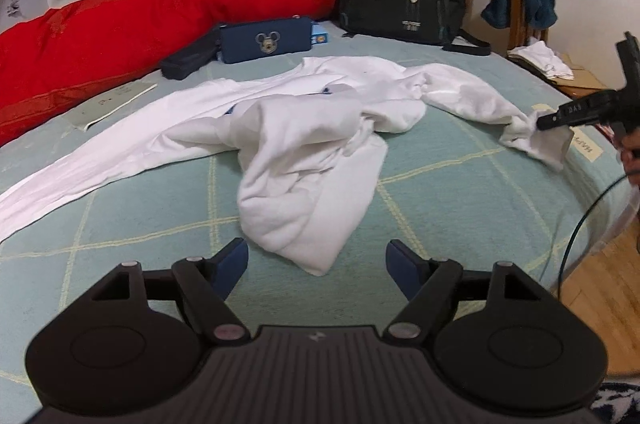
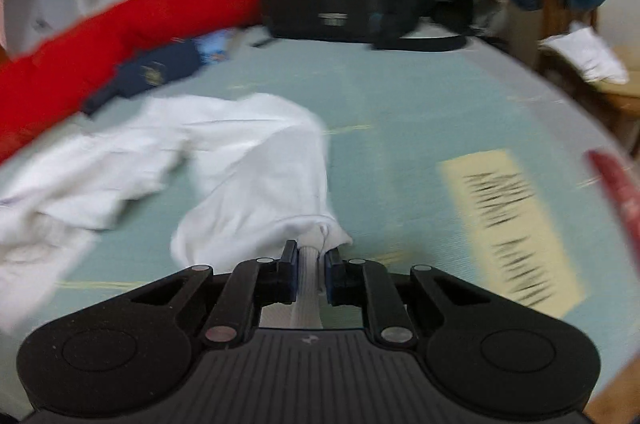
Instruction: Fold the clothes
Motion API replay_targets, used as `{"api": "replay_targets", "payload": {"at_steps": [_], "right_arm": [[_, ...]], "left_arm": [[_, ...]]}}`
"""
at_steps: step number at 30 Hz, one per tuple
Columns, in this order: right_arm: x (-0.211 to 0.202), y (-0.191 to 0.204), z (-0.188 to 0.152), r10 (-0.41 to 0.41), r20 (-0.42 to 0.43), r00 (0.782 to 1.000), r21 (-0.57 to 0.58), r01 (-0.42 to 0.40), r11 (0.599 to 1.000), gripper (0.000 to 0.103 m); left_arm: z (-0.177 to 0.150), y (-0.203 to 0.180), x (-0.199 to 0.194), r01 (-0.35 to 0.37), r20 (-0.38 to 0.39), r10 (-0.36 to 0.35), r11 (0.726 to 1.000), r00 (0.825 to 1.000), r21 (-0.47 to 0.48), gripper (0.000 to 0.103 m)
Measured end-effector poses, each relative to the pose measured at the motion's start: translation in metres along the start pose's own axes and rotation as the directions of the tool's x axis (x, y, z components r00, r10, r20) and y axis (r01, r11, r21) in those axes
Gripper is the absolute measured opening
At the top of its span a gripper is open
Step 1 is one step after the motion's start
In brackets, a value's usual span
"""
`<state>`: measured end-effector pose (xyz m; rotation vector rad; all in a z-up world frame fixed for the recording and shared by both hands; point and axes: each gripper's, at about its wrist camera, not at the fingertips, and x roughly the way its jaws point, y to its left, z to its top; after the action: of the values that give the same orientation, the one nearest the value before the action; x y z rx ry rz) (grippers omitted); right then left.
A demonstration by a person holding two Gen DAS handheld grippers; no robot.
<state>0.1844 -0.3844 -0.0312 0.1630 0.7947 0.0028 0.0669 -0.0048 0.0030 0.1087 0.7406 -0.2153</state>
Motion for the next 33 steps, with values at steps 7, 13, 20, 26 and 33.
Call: {"api": "replay_targets", "payload": {"at_steps": [7, 13, 20, 26, 33], "right_arm": [[0.027, -0.055, 0.033, -0.186, -0.063, 0.980, -0.045, 0.184, 0.982, 0.016], [0.045, -0.070, 0.062, -0.315, -0.043, 0.948, -0.125, 0.308, 0.943, 0.016], [0.066, -0.087, 0.091, -0.381, -0.041, 0.924, -0.146, 0.371, 0.917, 0.015], [0.082, -0.109, 0.107, -0.356, -0.076, 0.931, -0.062, 0.352, 0.934, 0.021], [0.040, -0.126, 0.087, -0.243, 0.002, 0.970, 0.164, 0.240, 0.957, 0.036]], "left_arm": [[-0.002, -0.007, -0.003, 0.003, 0.002, -0.003, 1.000, 1.000, 0.008, 0.077], [0.001, -0.010, -0.002, -0.007, 0.002, 0.007, 1.000, 1.000, 0.012, 0.077], [0.002, -0.017, 0.005, -0.003, -0.019, 0.004, 0.999, 1.000, 0.033, 0.077], [0.005, -0.019, 0.007, -0.004, -0.022, 0.005, 0.999, 1.000, 0.038, 0.077], [0.004, -0.022, 0.011, 0.007, -0.032, -0.005, 0.999, 0.999, 0.047, 0.077]]}}
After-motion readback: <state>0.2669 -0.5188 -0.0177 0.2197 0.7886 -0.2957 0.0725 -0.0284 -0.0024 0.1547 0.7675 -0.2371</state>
